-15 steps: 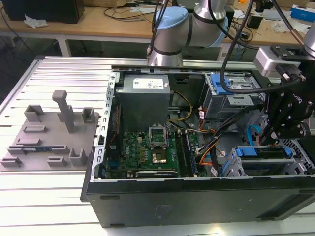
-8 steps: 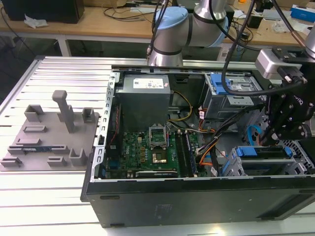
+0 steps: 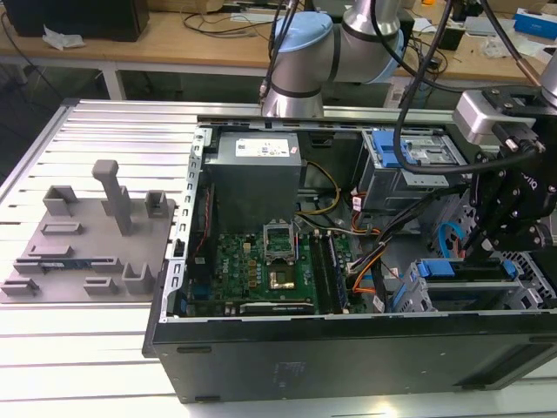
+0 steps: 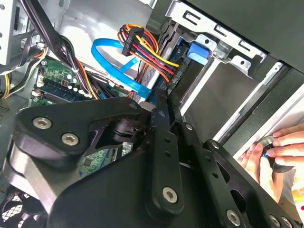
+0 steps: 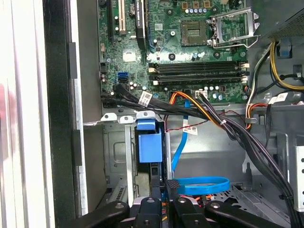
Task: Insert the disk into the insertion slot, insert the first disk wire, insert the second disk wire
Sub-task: 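Insert the second disk wire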
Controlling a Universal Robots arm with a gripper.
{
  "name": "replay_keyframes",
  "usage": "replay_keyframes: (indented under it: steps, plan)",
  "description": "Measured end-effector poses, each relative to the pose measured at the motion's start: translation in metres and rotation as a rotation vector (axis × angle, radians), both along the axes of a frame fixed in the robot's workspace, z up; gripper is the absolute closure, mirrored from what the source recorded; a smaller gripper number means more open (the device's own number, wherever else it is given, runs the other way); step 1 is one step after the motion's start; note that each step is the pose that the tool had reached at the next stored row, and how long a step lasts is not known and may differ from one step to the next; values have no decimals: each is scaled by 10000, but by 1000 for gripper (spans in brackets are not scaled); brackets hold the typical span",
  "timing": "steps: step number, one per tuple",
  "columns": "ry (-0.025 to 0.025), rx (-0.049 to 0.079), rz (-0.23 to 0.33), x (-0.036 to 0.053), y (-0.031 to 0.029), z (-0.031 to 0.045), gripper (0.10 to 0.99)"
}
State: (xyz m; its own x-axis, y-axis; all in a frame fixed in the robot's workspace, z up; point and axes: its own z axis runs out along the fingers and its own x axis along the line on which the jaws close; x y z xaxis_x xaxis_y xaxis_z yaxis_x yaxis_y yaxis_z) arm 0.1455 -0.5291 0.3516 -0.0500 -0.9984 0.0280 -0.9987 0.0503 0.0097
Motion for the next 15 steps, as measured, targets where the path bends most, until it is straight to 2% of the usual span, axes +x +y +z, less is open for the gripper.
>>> replay_keyframes:
  steps: [15]
  plan:
    - [0,0,-2,21,-5,-17,925]
